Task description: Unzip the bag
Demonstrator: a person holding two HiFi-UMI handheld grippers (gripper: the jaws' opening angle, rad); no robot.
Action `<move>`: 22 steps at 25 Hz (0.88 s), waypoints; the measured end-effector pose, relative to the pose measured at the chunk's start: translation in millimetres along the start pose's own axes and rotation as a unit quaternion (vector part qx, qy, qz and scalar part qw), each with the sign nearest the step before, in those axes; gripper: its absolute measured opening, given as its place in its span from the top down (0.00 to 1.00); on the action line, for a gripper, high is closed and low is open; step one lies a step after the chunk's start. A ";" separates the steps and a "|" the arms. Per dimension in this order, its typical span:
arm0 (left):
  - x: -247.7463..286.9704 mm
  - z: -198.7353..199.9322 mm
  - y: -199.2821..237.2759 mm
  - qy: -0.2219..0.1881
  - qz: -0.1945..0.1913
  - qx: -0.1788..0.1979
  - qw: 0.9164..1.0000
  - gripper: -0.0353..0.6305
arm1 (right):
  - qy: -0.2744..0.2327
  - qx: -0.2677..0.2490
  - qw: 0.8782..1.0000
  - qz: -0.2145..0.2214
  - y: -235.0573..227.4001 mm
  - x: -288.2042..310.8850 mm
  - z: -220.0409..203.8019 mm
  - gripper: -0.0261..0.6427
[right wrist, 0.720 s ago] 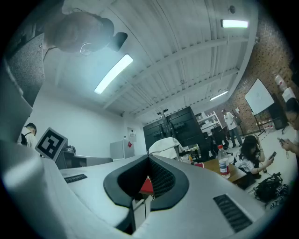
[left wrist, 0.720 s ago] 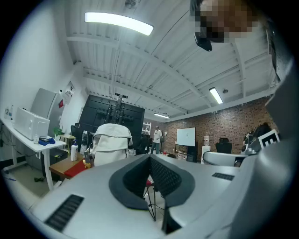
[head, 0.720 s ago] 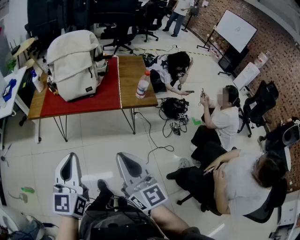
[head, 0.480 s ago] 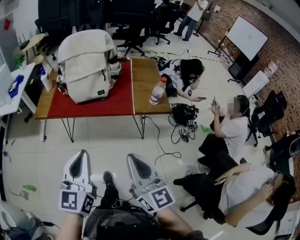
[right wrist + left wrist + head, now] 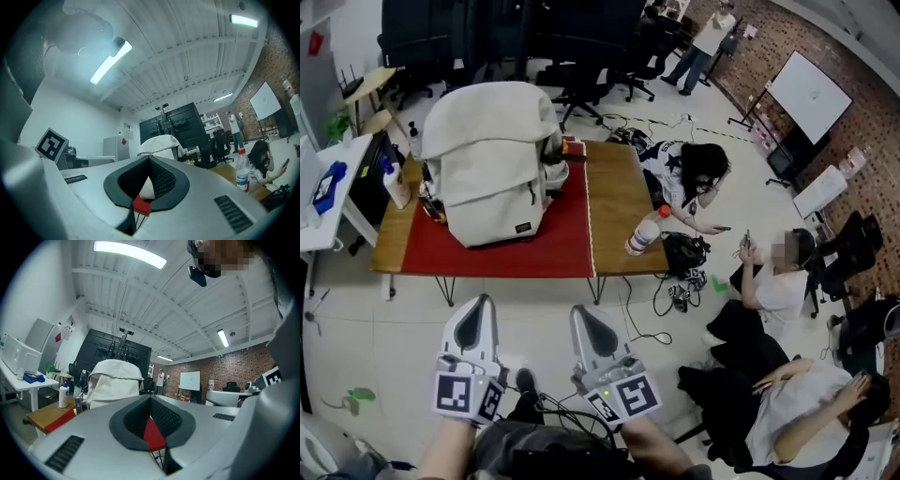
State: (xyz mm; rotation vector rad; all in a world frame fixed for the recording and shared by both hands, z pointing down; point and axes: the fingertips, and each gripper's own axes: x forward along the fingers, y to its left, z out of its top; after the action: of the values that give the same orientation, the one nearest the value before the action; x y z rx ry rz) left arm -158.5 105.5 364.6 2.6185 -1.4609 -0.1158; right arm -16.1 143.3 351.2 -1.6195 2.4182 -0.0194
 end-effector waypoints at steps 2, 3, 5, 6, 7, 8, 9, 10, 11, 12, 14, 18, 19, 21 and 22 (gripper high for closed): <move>24.0 2.6 14.9 0.003 -0.009 0.000 1.000 0.90 | -0.001 -0.003 1.000 -0.002 -6.6 29.5 -1.1 0.96; 35.1 2.5 21.8 0.006 -0.014 0.002 1.000 0.90 | -0.001 -0.003 1.000 -0.004 -9.5 42.5 -2.9 0.96; 56.9 1.0 36.0 0.013 -0.020 0.003 1.000 0.90 | 0.000 0.000 1.000 -0.010 -16.4 65.3 -7.1 0.96; 67.4 0.2 42.5 0.017 -0.022 0.002 1.000 0.90 | 0.001 0.002 1.000 -0.014 -20.5 75.2 -9.0 0.96; 77.3 -0.8 48.2 0.019 -0.025 0.000 1.000 0.90 | 0.001 0.002 1.000 -0.019 -24.7 83.9 -10.9 0.96; 86.3 -2.4 52.5 0.023 -0.029 -0.002 0.999 0.90 | 0.003 0.000 1.000 -0.024 -28.4 91.6 -13.1 0.96; 94.3 -4.4 55.5 0.026 -0.036 -0.003 0.999 0.90 | 0.005 -0.003 1.000 -0.028 -31.6 98.3 -15.3 0.96; 101.7 -6.4 57.4 0.029 -0.044 -0.005 0.999 0.85 | 0.006 -0.007 0.999 -0.031 -34.8 104.5 -17.2 0.96; 108.8 -7.9 58.7 0.030 -0.050 -0.005 0.998 0.80 | 0.006 -0.009 0.999 -0.033 -38.3 110.4 -18.5 0.96; 115.4 -8.6 59.9 0.030 -0.054 -0.005 0.998 0.80 | 0.006 -0.011 0.999 -0.035 -42.1 116.0 -19.1 0.96; 126.8 -8.7 61.4 0.027 -0.056 -0.004 0.998 0.80 | 0.006 -0.014 0.999 -0.039 -50.1 125.4 -19.2 0.96; 146.0 -10.9 60.5 0.030 -0.055 -0.010 0.998 0.84 | 0.007 -0.012 0.999 -0.041 -64.3 138.5 -18.5 0.96; 152.6 -10.5 60.3 0.031 -0.055 -0.009 0.998 0.86 | 0.006 -0.014 0.999 -0.040 -68.5 143.1 -17.3 0.96; 165.8 -11.0 59.2 0.033 -0.052 -0.007 0.998 0.91 | 0.003 -0.016 0.999 -0.038 -78.8 151.7 -16.5 0.96; 172.1 -12.8 58.3 0.035 -0.050 -0.005 0.998 0.91 | 0.004 -0.015 0.999 -0.037 -84.9 155.5 -17.9 0.96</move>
State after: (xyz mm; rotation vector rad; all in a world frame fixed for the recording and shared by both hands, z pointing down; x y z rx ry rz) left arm -115.3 -70.0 386.7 2.6589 -1.3033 -0.0410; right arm 1.3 -33.9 351.9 -1.7236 2.3755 -0.0013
